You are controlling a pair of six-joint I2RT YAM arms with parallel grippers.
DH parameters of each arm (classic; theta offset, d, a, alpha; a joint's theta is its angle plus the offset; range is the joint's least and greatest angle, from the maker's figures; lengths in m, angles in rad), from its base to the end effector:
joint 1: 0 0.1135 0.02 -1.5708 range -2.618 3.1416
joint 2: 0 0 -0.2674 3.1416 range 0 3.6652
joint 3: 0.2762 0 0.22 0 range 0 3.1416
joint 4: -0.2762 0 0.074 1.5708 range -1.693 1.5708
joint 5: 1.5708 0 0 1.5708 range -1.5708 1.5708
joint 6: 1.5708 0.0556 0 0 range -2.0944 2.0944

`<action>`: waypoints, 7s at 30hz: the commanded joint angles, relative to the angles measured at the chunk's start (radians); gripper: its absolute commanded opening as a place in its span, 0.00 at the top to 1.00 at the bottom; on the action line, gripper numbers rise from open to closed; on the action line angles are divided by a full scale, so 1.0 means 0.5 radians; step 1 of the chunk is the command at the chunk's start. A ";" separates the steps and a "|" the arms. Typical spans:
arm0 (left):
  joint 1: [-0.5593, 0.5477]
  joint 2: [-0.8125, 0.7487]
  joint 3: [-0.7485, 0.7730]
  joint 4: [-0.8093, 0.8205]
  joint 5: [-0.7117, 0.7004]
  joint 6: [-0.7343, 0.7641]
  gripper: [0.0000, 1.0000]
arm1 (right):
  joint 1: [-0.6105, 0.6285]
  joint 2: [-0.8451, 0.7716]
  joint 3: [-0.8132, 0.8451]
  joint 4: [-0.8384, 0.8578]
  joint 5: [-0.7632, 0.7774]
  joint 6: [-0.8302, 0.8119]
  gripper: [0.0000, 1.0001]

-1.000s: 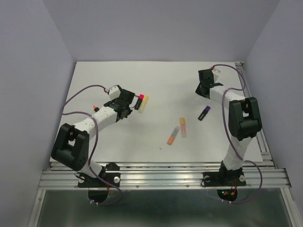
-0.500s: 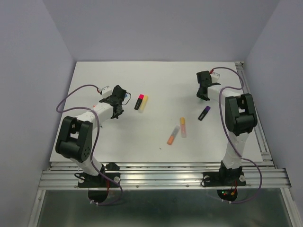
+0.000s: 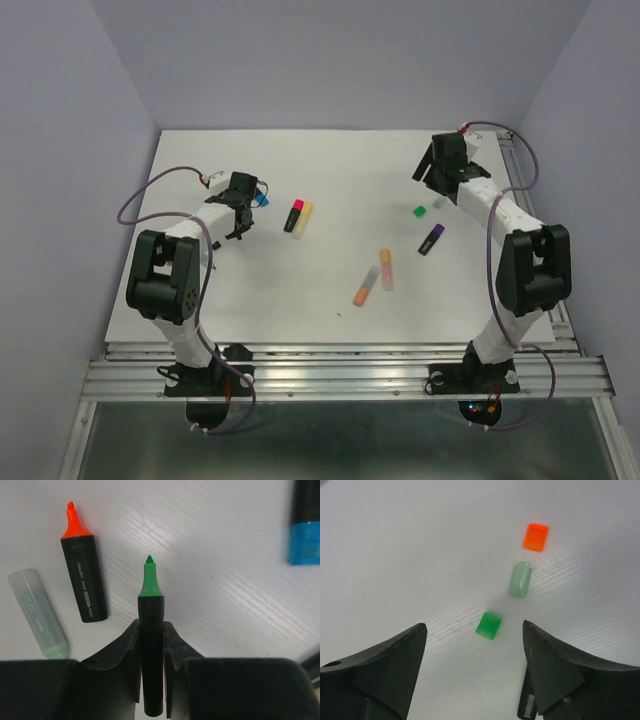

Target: Open the pen caps

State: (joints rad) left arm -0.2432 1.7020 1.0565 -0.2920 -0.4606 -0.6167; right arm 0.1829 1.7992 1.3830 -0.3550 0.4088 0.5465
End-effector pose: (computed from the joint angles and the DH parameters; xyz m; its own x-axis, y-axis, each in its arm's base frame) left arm 0.3296 -0.0563 0.1994 -0.6153 -0.3811 -0.6900 -0.4848 0.8732 -0.0500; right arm 0.3856 0.0488 0.2561 -0.5266 0.3876 -0.7566 0.4531 0.8810 0.1360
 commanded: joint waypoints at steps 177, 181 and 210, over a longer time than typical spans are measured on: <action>-0.538 -0.726 -0.067 0.471 -0.202 -0.798 1.00 | 1.573 -1.546 -1.539 0.909 -1.309 0.723 0.99; -0.477 -0.759 -0.100 0.486 -0.128 -0.645 1.00 | 1.567 -1.583 -1.423 0.582 -0.927 0.604 0.99; 0.075 0.244 0.295 -0.027 -0.137 0.015 0.84 | 0.377 -1.098 -1.217 0.342 -0.713 0.095 0.99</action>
State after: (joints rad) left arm -0.2092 1.8496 1.1603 -0.2707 -0.4805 -0.6415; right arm 0.4129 1.2266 0.6987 -0.2302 0.0841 0.6388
